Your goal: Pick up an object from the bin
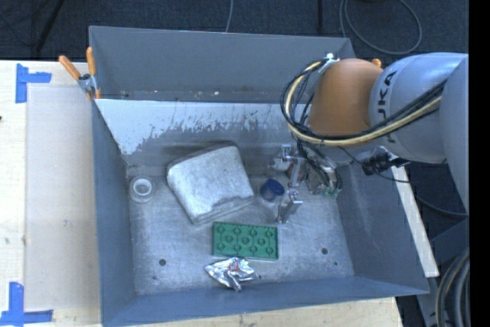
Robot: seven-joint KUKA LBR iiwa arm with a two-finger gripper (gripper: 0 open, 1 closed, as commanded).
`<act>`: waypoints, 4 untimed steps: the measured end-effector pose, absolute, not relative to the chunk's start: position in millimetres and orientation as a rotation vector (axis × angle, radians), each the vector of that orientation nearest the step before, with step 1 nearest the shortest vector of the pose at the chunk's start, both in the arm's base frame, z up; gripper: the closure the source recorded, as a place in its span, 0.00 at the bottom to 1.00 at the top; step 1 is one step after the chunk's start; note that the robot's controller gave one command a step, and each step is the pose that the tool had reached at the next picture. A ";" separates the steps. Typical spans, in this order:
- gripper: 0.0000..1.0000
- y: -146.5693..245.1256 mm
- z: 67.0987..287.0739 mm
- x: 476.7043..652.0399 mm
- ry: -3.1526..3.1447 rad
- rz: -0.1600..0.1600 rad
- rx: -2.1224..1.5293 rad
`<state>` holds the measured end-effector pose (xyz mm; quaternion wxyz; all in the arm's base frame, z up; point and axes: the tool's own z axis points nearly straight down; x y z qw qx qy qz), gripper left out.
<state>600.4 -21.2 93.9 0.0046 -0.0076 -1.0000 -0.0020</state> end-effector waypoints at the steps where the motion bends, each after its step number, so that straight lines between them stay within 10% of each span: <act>1: 0.00 -10.6 72.7 611.6 -3.135 0.000 -0.214; 2: 0.00 -33.8 73.0 624.5 -3.138 -0.007 -0.194; 3: 1.00 -34.9 76.6 626.7 -3.147 -0.001 -0.189; 4: 1.00 -35.4 290.8 613.3 -3.153 0.002 0.027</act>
Offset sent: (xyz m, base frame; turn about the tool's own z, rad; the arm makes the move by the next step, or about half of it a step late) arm 0.0097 0.0109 -0.0239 0.1211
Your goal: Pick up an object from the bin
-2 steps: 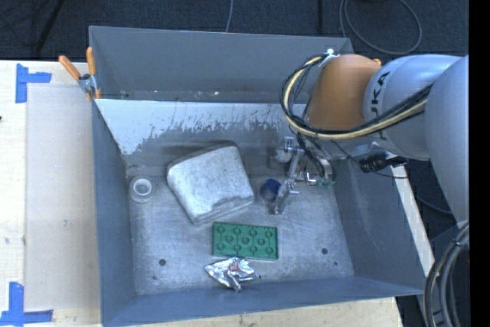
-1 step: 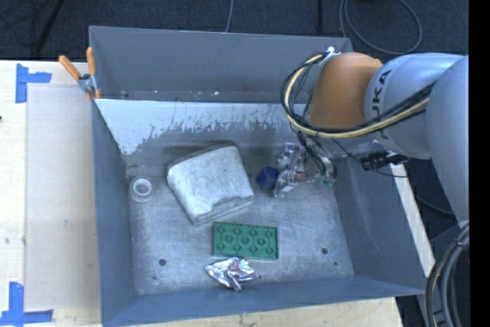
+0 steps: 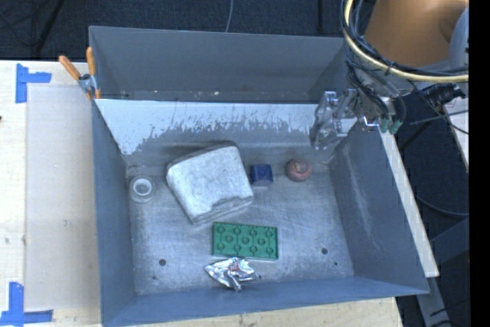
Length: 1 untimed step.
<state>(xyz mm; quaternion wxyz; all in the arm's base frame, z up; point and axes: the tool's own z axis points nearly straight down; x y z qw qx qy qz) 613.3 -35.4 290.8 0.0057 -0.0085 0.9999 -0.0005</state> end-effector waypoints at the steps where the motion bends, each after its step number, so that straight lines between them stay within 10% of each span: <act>1: 1.00 -102.4 249.0 593.3 3.145 -0.002 -0.061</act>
Offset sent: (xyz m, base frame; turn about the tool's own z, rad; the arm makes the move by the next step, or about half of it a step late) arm -0.0190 -0.0629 -0.0392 -0.0277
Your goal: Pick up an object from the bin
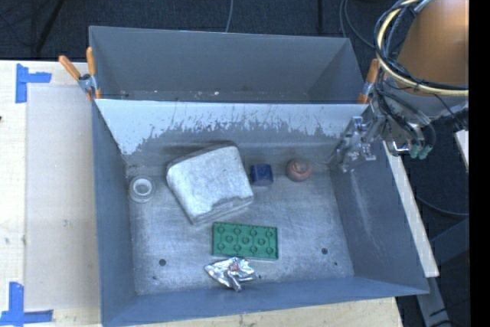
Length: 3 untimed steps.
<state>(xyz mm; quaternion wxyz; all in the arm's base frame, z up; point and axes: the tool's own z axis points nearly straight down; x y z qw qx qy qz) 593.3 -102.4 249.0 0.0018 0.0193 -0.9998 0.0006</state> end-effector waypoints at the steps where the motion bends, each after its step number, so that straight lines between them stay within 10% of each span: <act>1: 0.00 -98.8 251.1 594.6 -3.141 -0.001 0.069; 2: 0.00 -43.3 95.5 559.7 -3.123 -0.006 0.233; 3: 0.00 30.8 70.7 518.4 -3.126 0.000 0.324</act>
Offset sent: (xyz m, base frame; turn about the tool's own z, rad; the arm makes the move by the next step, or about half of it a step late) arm 0.0000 0.0000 0.0000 0.0000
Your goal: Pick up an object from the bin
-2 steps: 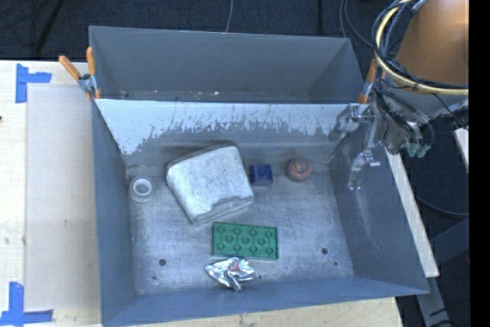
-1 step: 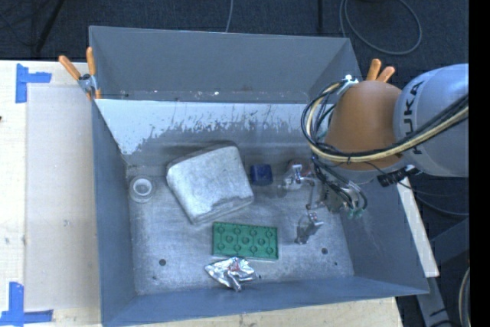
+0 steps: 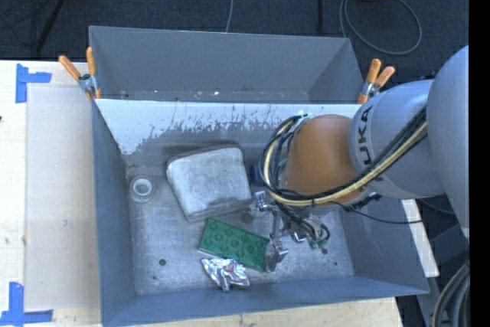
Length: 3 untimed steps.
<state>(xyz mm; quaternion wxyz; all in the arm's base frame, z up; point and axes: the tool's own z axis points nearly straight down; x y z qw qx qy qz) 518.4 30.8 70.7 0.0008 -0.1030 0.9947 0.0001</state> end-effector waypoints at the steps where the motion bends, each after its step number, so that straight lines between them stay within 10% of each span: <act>1: 0.00 76.0 71.3 499.6 3.131 0.001 -0.222; 3: 0.00 210.3 77.6 482.0 3.125 0.005 -0.264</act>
Offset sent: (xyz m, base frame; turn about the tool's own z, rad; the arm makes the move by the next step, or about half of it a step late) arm -0.0196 0.0432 -0.0007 0.0669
